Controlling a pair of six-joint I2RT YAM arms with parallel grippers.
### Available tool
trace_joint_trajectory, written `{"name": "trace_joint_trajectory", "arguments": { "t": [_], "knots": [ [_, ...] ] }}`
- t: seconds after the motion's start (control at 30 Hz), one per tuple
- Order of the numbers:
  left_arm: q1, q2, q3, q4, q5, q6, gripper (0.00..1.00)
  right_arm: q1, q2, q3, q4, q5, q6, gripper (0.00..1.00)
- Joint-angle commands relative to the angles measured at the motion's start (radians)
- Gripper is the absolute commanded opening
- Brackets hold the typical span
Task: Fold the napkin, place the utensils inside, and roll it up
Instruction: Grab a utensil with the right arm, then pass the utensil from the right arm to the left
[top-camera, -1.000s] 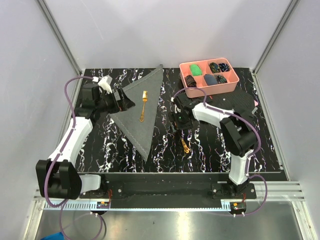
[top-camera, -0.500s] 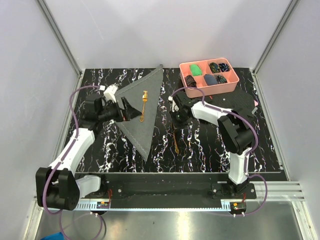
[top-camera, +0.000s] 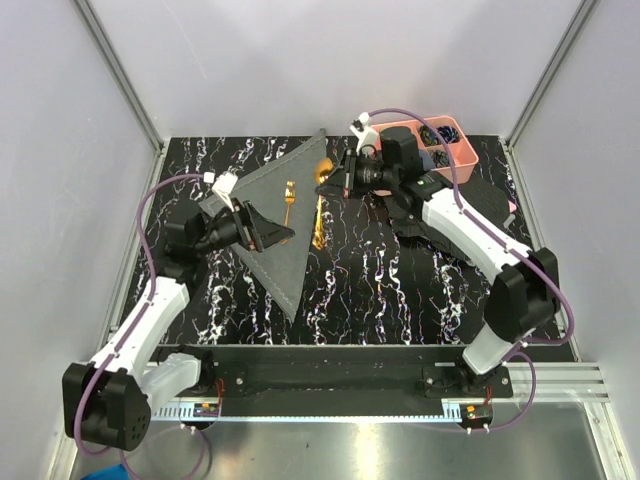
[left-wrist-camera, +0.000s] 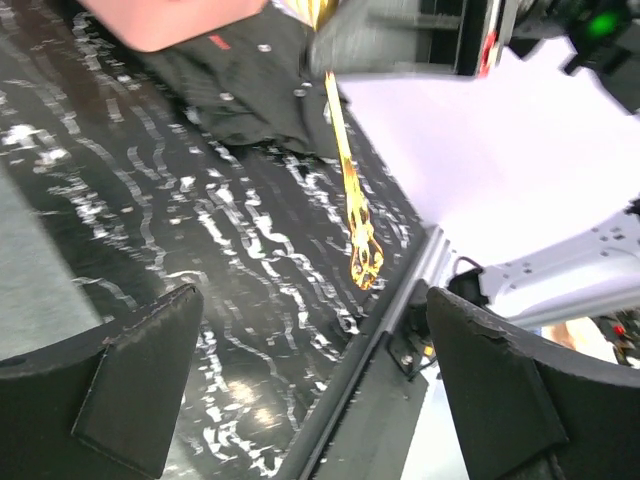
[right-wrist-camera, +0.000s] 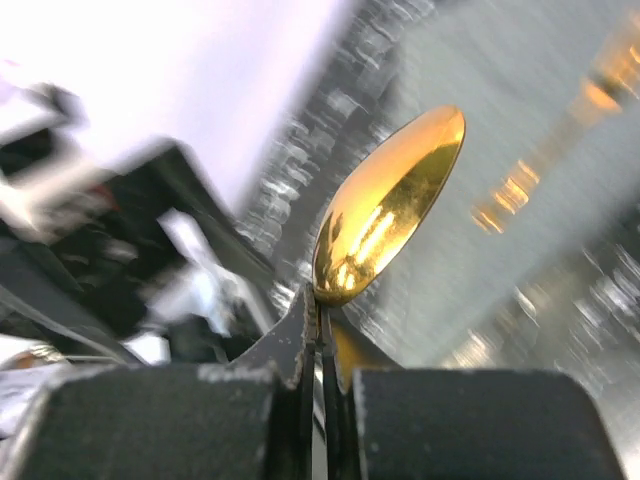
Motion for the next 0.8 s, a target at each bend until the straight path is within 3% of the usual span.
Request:
{"name": "trace_joint_trajectory", "arguments": {
  "t": [0.0, 0.17, 0.43, 0.77],
  "knots": [
    [-0.029, -0.024, -0.022, 0.131, -0.007, -0.112, 0.95, 0.002, -0.057, -0.099, 0.38, -0.117, 0.209, 0.0],
    [-0.069, 0.002, -0.1, 0.371, -0.006, -0.257, 0.93, 0.002, -0.055, -0.11, 0.424, -0.133, 0.247, 0.0],
    [-0.175, 0.061, -0.068, 0.393, -0.06, -0.26, 0.89, 0.002, -0.068, -0.148, 0.487, -0.151, 0.289, 0.0],
    [-0.236, 0.122, -0.019, 0.408, -0.105, -0.272, 0.67, 0.002, -0.069, -0.182, 0.519, -0.148, 0.289, 0.0]
  ]
}}
